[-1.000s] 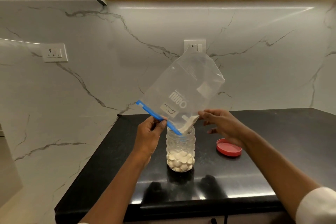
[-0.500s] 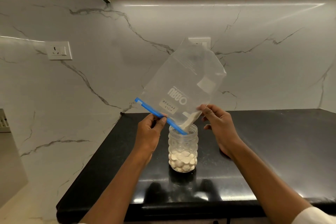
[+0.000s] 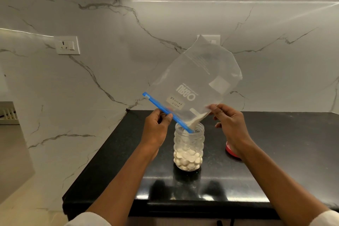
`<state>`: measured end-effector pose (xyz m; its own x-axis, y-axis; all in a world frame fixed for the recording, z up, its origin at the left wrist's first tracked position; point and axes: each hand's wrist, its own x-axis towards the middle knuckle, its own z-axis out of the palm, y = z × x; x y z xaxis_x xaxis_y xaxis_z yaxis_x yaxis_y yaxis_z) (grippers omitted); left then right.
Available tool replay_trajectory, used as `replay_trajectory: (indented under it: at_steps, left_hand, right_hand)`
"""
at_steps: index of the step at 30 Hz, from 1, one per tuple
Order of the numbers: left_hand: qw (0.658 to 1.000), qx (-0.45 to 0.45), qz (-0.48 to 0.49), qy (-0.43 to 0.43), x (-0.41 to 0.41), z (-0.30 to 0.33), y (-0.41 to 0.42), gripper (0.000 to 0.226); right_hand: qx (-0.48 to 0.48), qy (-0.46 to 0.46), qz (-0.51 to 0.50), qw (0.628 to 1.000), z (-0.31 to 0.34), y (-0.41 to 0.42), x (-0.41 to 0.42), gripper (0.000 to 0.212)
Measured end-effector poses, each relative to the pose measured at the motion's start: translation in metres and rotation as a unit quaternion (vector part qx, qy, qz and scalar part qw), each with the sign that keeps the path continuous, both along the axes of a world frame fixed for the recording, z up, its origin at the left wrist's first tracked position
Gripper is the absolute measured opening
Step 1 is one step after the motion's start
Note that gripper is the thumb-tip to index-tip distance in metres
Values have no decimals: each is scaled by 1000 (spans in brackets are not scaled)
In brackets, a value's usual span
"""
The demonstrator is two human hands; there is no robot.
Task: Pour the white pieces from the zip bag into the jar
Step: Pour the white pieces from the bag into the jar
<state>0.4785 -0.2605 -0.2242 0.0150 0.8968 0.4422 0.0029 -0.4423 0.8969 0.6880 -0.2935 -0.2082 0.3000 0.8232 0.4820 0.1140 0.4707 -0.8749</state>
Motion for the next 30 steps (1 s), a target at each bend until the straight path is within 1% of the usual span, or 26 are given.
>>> replay_trajectory:
  at_steps: [9,12,15,17,19,20,22,24,26,30]
  left_hand:
    - [1000,-16,0,-16,1,-2,-1,11]
    - [1000,-20,-6,-9,3,-1,-2,10]
    - [1000,-26,-5,-3,4,-1,-4,9]
    - [1000,-30,-6,3,4,-1,-5,9]
    - [999,-32,-11,9,4,-1,-6,10]
    - [999,-32,-15,11,4,0,-6,11]
    - [999,-31,-22,15,4,1,-7,13]
    - [999,-31,-26,15,4,1,-7,15]
    - [999,-32,-26,15,4,1,-7,16]
    - [999,-26,-9,21,4,1,-6,16]
  right_hand:
    - [-13,-14,-11,1000,7,-5,-2,19]
    - [-7,-13,-19,1000,10,-5,-1,19]
    - [-22,-39,-23,999,7,-4,-1,19]
    - [-35,-42,-26,998,6,-3,1,17]
    - [-38,-36,-18,998,10,-4,5,10]
    - [-37,-37,-9,999,12,-4,7,15]
    - [-28,-44,11,999,20,-4,9,32]
    - [-6,-49,11,999,30,-3,9,40]
    - [15,-35,2,999,42,-1,10,40]
    - [37,-18,-3,999,67,3,14,34]
